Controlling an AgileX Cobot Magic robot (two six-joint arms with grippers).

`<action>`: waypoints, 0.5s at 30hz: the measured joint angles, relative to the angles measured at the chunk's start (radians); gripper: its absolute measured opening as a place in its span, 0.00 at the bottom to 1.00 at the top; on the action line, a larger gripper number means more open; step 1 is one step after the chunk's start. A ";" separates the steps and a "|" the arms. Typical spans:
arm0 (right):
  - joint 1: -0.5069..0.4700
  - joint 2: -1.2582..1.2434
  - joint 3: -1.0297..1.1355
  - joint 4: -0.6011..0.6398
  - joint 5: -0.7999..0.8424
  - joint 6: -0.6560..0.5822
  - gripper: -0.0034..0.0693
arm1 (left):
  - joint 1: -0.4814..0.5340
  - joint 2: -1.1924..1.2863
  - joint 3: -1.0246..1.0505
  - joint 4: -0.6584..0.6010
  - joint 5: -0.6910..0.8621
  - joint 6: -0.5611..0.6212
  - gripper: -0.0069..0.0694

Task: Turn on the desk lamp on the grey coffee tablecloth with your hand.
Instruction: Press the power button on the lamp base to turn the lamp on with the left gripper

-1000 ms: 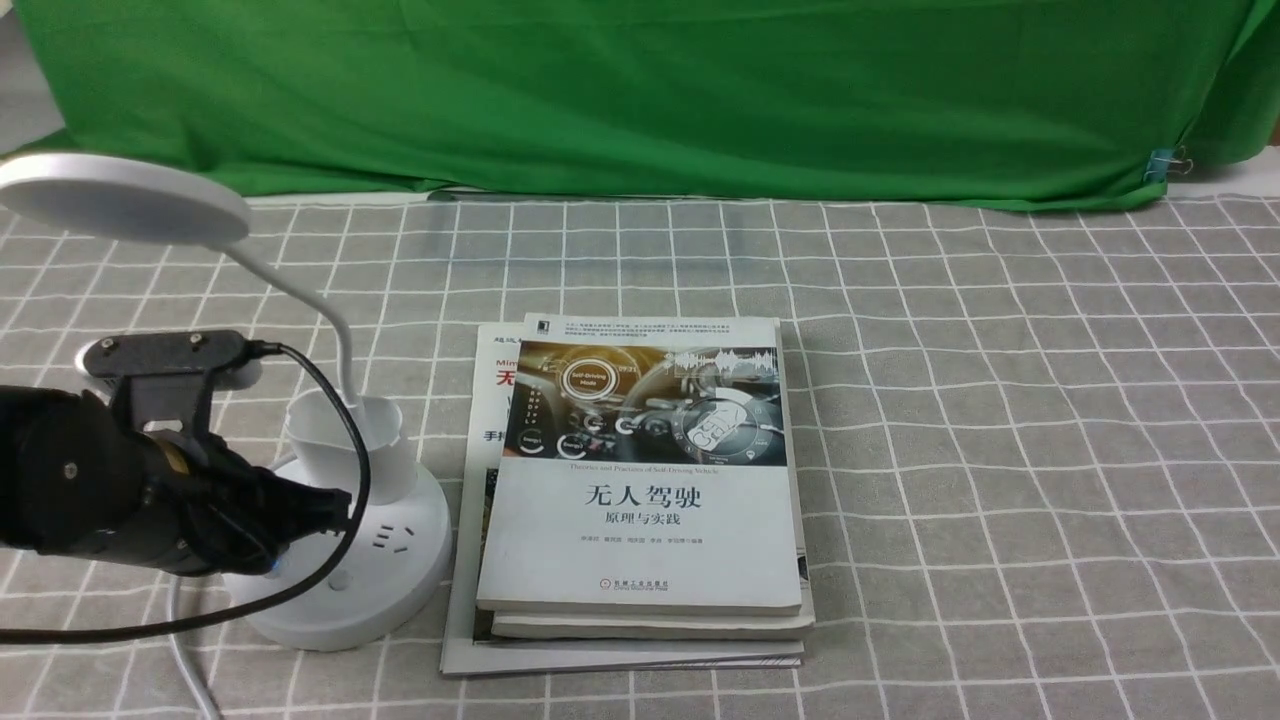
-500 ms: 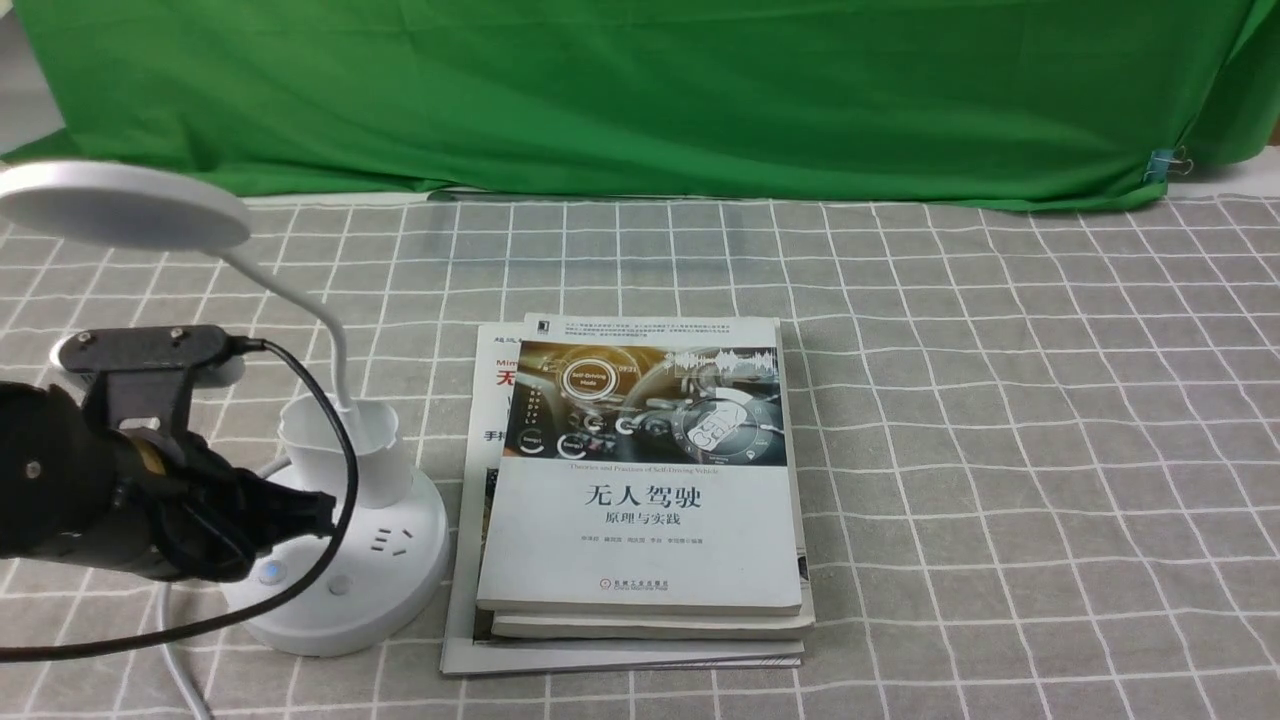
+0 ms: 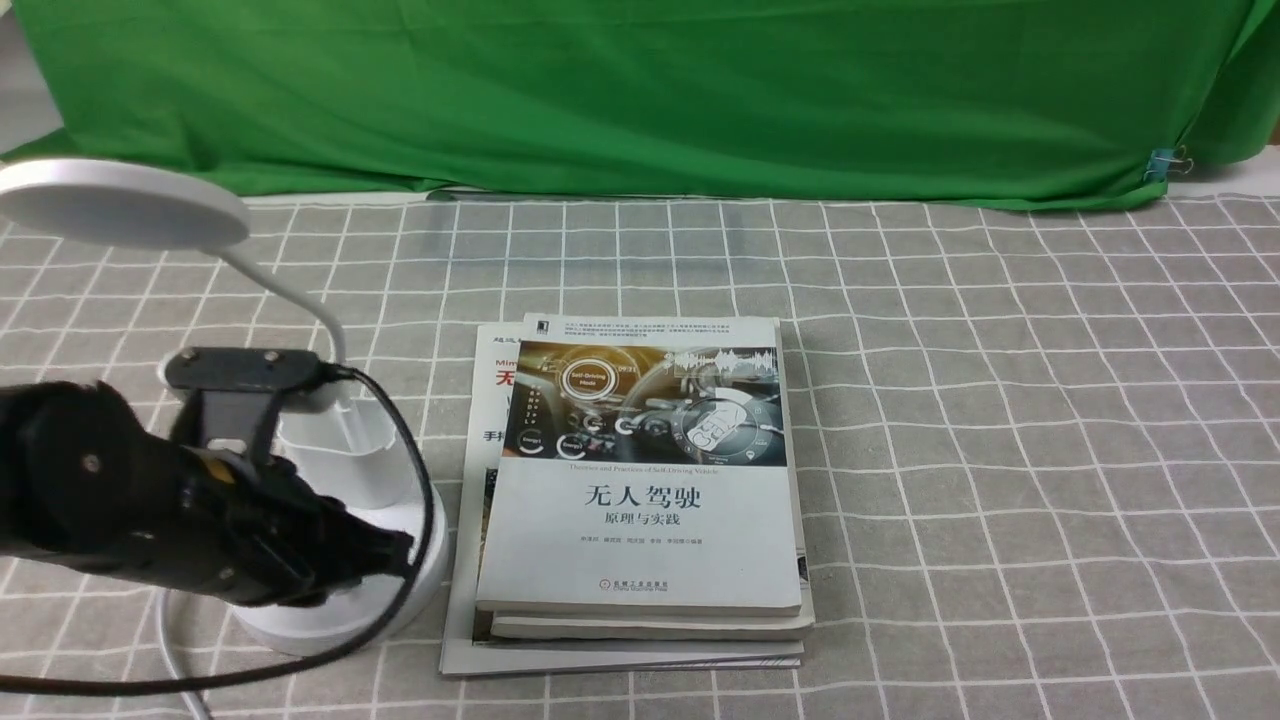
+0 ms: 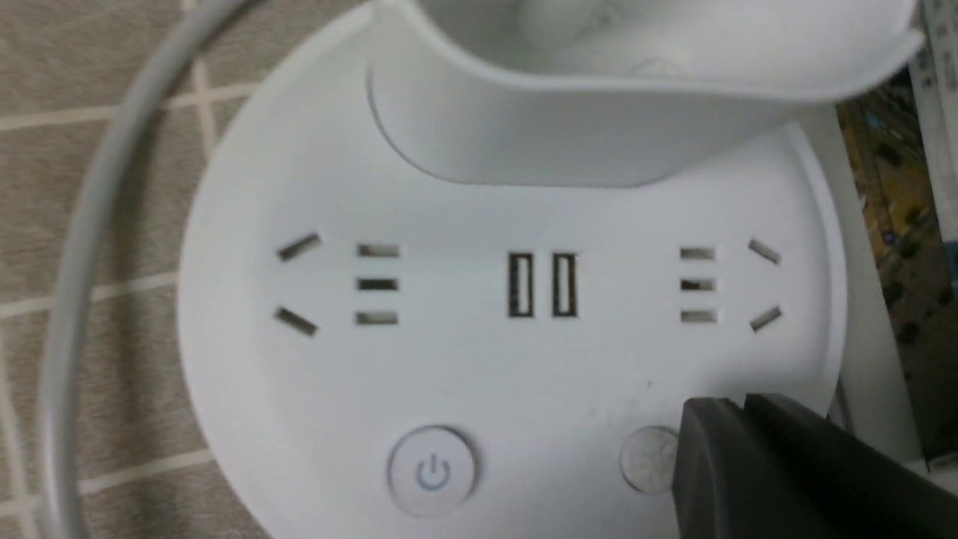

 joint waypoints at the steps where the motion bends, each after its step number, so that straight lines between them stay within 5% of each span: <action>1: 0.000 0.000 0.000 0.000 0.000 0.000 0.38 | -0.011 0.008 0.000 0.029 0.000 -0.037 0.12; 6: 0.000 0.000 0.000 0.000 0.000 0.000 0.38 | -0.032 0.024 -0.008 0.176 -0.010 -0.184 0.12; 15: 0.000 0.000 0.000 0.000 0.000 0.000 0.38 | -0.032 0.021 -0.056 0.255 0.044 -0.221 0.12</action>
